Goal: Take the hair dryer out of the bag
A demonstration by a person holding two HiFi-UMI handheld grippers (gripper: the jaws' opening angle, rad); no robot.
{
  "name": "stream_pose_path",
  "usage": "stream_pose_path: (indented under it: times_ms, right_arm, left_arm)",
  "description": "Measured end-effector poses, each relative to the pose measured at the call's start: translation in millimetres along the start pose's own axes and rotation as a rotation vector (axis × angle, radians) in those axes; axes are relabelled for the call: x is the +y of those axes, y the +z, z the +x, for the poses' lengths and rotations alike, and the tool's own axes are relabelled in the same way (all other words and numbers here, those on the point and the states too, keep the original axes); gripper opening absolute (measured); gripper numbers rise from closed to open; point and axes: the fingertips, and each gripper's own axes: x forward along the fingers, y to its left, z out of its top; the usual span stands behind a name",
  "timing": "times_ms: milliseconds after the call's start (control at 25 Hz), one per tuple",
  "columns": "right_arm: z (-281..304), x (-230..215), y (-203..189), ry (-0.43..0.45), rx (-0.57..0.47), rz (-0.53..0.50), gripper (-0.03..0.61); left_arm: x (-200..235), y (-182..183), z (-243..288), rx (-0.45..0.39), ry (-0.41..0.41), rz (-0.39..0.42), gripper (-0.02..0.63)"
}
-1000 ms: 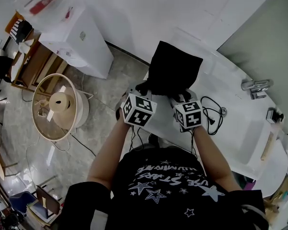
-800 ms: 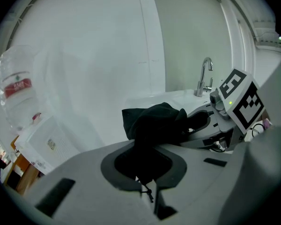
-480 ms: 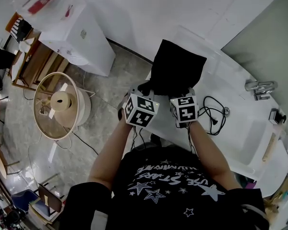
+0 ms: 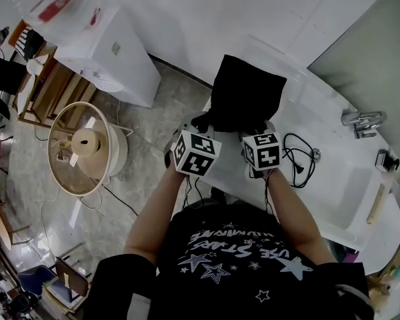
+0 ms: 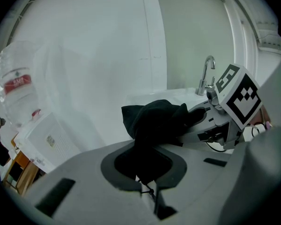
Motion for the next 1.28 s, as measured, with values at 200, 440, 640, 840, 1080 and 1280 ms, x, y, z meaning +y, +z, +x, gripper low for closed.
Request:
stream_pose_path:
  times_ms: [200, 440, 640, 840, 1080, 1280]
  right_arm:
    - [-11.4, 0.0, 2.7, 0.015, -0.013, 0.01, 0.195]
    - [-29.5, 9.7, 2.8, 0.088, -0.032, -0.018, 0.196]
    - [-44.1, 8.5, -3.8, 0.082, -0.018, -0.048, 0.196]
    - [-50.5, -2.8, -11.6, 0.017, -0.003, -0.057, 0.196]
    - [-65.4, 3.6, -19.6, 0.07, -0.008, -0.113, 0.196]
    - [-79.6, 12.7, -24.5, 0.135, -0.018, -0.151, 0.196]
  left_arm:
    - [-2.2, 2.0, -2.6, 0.003, 0.013, -0.002, 0.015]
    - [-3.0, 4.2, -7.5, -0.008, 0.023, -0.019, 0.015]
    - [-9.1, 6.0, -17.6, -0.018, 0.035, -0.039, 0.015]
    - [-16.1, 8.7, -27.1, -0.033, 0.053, -0.058, 0.015]
    - [-20.6, 9.3, -33.1, -0.027, 0.075, -0.058, 0.015]
    - [-24.2, 8.8, -36.3, -0.024, 0.082, -0.055, 0.015]
